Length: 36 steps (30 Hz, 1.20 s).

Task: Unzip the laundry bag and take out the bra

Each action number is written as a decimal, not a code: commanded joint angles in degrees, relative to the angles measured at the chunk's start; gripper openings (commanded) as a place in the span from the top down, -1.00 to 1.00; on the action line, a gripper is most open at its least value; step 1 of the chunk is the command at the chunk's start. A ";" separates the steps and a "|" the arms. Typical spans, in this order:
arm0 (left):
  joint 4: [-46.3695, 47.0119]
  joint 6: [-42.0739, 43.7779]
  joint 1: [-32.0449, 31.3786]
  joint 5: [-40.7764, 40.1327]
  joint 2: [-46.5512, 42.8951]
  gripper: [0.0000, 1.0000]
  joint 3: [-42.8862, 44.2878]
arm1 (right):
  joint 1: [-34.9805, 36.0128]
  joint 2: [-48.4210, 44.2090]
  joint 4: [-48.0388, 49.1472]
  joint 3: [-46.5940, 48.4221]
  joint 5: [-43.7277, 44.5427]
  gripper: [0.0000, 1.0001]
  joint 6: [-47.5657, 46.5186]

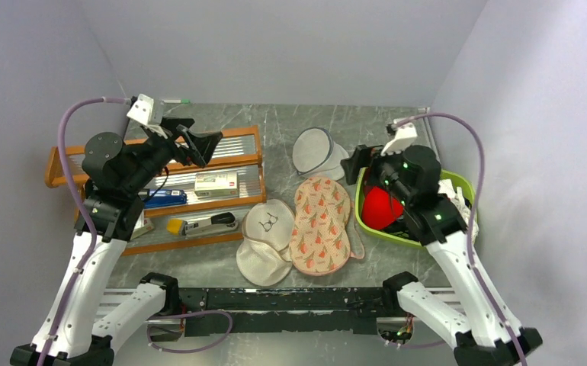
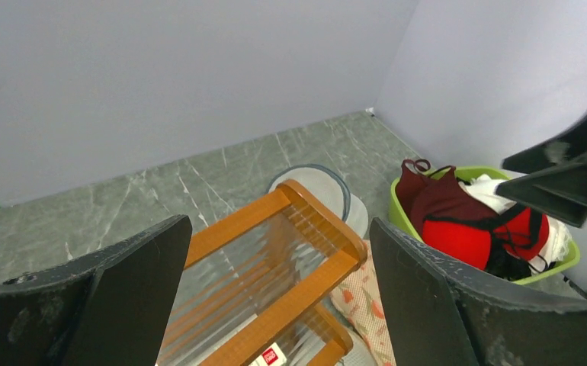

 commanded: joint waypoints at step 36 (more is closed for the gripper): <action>10.94 2.60 0.55 1.72 -6.27 -0.97 -8.10 | 27.33 43.27 47.27 -8.50 -16.18 -0.71 15.72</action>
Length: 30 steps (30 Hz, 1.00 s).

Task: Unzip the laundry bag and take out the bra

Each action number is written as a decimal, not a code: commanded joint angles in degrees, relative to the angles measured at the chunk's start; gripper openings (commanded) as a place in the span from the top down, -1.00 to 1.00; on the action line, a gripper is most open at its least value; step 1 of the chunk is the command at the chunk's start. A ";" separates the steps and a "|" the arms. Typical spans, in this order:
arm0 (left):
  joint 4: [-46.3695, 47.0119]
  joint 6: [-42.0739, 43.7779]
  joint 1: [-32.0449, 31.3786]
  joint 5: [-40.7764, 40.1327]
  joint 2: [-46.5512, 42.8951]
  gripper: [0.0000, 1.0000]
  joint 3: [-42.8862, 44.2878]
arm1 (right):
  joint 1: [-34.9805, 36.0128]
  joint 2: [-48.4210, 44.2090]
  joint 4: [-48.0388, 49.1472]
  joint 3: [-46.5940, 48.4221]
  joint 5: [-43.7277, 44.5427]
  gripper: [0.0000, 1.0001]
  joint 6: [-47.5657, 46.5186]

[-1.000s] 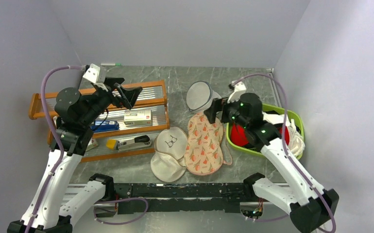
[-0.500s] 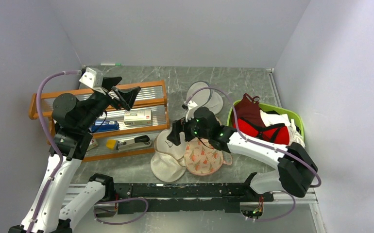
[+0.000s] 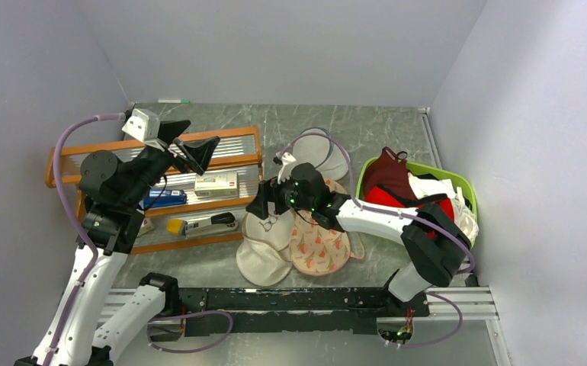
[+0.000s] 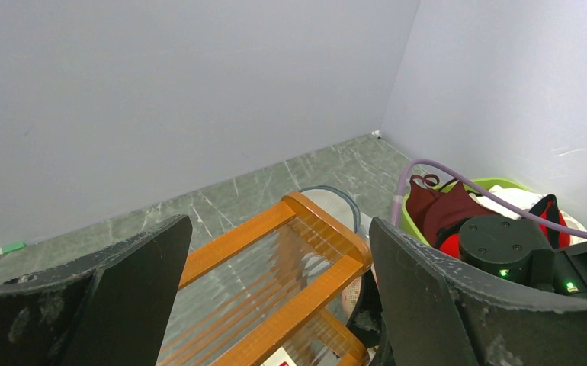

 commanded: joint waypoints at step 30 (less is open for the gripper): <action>4.74 -1.55 0.55 4.38 0.98 -0.97 -1.13 | -7.52 24.98 5.19 26.76 4.27 -0.69 0.93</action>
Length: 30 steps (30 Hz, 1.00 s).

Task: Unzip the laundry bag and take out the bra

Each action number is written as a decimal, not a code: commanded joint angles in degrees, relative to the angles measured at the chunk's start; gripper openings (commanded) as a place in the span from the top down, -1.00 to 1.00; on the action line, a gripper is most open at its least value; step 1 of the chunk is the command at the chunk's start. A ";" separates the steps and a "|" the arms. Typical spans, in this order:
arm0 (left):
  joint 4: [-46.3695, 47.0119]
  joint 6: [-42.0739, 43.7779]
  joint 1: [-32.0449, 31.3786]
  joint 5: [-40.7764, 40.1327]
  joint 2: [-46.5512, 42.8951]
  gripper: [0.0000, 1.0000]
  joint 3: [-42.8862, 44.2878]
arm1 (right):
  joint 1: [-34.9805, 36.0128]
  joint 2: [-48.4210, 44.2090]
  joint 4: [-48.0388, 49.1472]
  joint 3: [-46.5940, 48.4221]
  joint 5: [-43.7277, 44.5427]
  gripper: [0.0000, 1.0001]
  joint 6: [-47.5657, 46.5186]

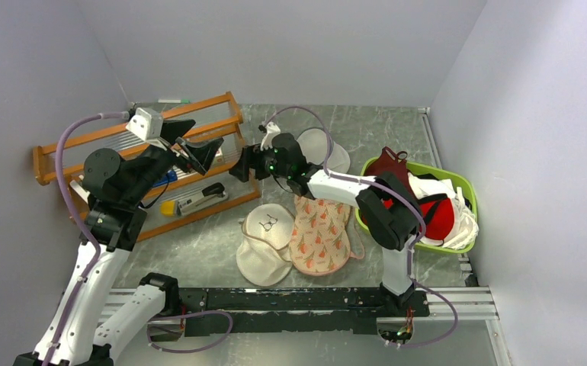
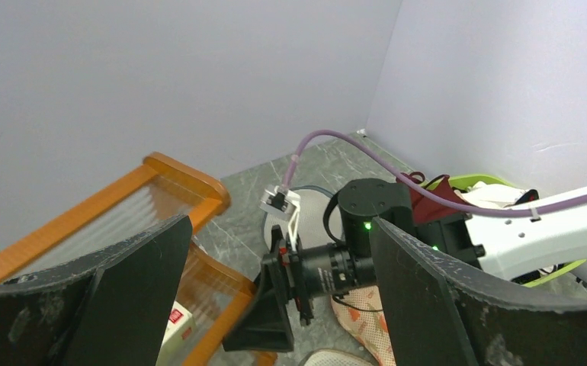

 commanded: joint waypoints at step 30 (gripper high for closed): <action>3.66 -2.10 0.46 4.86 4.41 -0.97 -1.00 | -7.98 -36.08 -30.87 -18.18 16.71 -1.00 -13.85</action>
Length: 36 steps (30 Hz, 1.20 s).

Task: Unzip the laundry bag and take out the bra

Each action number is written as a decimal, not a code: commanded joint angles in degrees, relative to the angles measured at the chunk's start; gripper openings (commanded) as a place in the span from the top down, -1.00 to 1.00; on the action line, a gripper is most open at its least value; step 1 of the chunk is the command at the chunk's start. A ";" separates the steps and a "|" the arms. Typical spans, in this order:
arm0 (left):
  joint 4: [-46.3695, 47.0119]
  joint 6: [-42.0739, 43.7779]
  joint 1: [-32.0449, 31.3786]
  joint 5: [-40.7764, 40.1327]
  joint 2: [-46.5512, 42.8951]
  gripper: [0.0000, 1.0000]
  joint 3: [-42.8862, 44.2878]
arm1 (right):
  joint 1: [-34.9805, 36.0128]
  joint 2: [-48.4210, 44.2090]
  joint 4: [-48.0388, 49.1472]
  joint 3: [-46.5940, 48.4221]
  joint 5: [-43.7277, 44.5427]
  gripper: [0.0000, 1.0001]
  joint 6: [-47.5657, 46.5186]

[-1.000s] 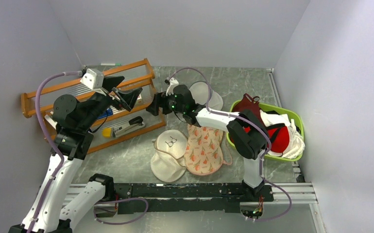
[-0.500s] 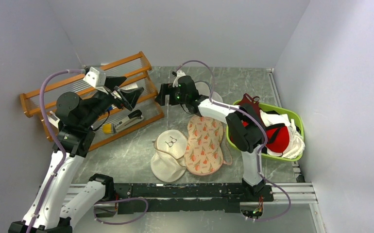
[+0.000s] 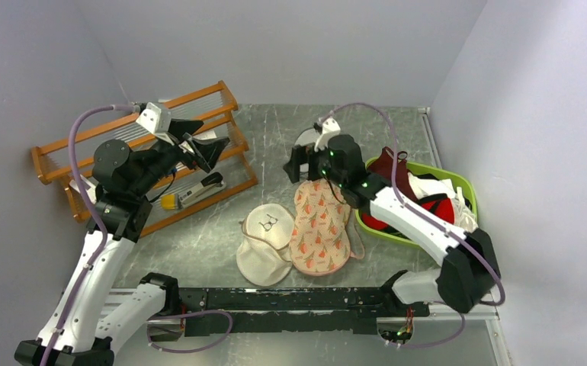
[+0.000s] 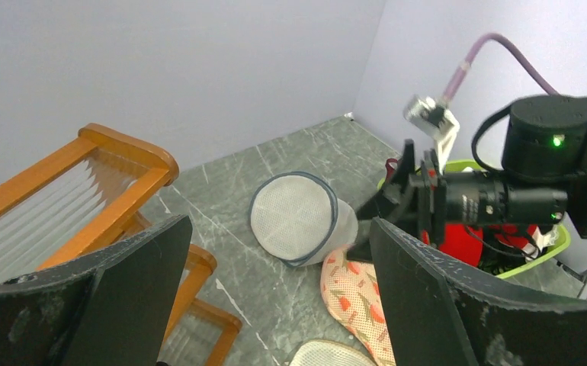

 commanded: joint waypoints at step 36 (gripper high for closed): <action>3.38 4.72 -21.41 -4.75 17.43 -0.97 15.36 | 19.29 9.36 17.02 -21.94 -5.75 -1.00 17.66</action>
